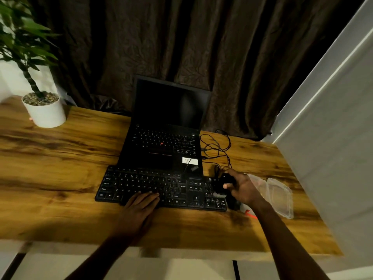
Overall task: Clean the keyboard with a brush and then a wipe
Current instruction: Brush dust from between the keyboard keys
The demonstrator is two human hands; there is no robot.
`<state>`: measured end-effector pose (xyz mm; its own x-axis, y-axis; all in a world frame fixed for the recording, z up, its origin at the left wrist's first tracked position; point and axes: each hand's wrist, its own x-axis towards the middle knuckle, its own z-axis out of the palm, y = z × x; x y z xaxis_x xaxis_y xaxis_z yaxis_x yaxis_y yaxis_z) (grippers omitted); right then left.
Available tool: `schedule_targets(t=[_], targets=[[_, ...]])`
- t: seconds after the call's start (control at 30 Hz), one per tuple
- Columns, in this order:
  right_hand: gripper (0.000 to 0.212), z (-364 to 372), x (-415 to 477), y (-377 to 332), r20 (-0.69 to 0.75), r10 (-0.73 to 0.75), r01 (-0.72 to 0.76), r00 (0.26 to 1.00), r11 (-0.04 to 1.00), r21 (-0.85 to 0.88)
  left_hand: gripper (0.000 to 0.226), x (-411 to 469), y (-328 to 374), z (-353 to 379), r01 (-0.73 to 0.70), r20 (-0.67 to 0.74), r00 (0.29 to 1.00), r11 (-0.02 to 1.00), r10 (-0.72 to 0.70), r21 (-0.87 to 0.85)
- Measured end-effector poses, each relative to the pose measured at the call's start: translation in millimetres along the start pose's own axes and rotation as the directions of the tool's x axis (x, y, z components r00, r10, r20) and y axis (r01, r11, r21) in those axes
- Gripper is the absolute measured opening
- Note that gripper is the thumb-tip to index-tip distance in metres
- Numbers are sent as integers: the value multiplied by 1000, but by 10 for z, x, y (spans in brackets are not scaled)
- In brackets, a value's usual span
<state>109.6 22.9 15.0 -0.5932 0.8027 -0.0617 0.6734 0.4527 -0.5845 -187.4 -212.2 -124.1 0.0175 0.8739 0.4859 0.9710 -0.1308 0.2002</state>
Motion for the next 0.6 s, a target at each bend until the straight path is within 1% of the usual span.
schedule_targets(t=[0.07, 0.13, 0.2, 0.3, 0.33, 0.43, 0.53, 0.6], targets=[[45, 35, 22, -53, -9, -41, 41, 999, 996, -83, 47, -6, 7, 6, 1, -8, 1000, 1000, -1, 0], [43, 125, 54, -122, -7, -61, 60, 998, 993, -97, 48, -12, 8, 2, 6, -6, 1000, 1000, -6, 4], [43, 214, 70, -203, -4, -59, 59, 998, 997, -58, 48, -10, 11, -3, 12, -2, 1000, 1000, -12, 5], [35, 270, 69, -302, -13, -43, 44, 999, 997, 68, 46, -7, 25, -6, 19, -1, 1000, 1000, -19, 8], [35, 265, 62, -286, -5, -41, 41, 999, 997, 69, 45, -5, 29, -6, 19, -3, 1000, 1000, -19, 8], [41, 146, 19, -192, 29, -4, 4, 1000, 1000, 2, 45, -2, 25, -3, 17, -7, 1000, 1000, -17, -1], [49, -9, 16, -70, 28, 19, -16, 999, 992, -125, 47, -4, 7, 0, -5, -15, 1000, 1000, 5, 2], [52, -33, 15, -83, 19, 28, -24, 999, 984, -174, 49, -10, -6, 12, -7, -3, 1000, 1000, 7, 7]])
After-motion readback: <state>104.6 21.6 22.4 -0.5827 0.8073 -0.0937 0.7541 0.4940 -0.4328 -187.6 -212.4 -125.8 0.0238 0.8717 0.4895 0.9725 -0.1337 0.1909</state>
